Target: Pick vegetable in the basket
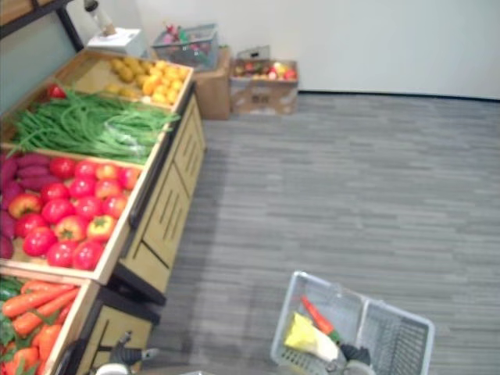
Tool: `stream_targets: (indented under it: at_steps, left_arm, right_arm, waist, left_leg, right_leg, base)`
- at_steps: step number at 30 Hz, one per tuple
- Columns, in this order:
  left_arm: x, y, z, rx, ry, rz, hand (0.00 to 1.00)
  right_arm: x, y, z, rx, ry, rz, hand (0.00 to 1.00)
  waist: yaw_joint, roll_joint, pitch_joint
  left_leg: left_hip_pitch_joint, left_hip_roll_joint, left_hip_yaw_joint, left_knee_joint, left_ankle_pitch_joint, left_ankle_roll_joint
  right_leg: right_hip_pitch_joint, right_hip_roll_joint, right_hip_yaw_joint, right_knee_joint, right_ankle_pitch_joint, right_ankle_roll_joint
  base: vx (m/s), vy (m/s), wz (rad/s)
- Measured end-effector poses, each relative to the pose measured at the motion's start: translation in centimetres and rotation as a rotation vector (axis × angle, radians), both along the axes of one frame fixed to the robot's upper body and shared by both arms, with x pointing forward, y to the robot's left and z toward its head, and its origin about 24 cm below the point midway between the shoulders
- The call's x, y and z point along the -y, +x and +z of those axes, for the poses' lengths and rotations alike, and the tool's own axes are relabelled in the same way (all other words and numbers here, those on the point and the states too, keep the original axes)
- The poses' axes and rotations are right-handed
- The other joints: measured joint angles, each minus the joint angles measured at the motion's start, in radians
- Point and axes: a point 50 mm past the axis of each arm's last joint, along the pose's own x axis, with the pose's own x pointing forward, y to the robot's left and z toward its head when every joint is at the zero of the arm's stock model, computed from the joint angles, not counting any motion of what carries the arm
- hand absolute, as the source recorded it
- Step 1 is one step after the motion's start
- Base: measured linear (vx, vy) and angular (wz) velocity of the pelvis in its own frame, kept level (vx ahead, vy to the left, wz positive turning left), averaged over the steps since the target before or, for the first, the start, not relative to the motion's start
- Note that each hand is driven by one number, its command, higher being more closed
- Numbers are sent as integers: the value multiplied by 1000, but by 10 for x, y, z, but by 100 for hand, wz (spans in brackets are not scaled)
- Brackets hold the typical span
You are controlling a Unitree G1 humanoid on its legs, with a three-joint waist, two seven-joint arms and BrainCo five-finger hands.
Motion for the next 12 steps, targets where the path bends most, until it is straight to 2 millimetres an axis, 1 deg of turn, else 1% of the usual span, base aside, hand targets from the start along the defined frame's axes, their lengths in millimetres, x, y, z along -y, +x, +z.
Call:
stream_targets:
  at_steps: [5,9,11,12]
  left_arm:
    - [0,-11,-4,-42,-16,65,0]
    - [11,-20,-10,-87,-51,81,0]
    - [15,-21,-11,-93,-63,82,0]
    - [17,-22,-12,-101,-68,81,0]
  right_arm:
    - [0,-10,-4,-24,24,-63,100]
    - [0,-17,-6,-39,36,-110,100]
    - [-1,-19,-7,-43,43,-126,100]
    - [-2,-20,-7,-44,51,-137,100]
  waist:
    - [1,-3,-2]
    - [-2,-4,-11]
    - [-1,-7,-15]
    - [-1,-5,-20]
  left_leg:
    - [0,3,0,0,0,0]
    - [1,5,1,1,0,1]
    - [1,5,0,0,0,1]
    - [1,5,1,0,0,1]
  right_leg:
    - [0,2,-1,-1,-2,1]
    - [1,3,-2,-1,-2,1]
    - [1,4,-2,-1,-2,1]
    - [1,4,-2,-1,-2,1]
  base:
    - [-15,-5,0]
    - [-19,-6,-1]
    - [0,0,0]
    - [0,0,0]
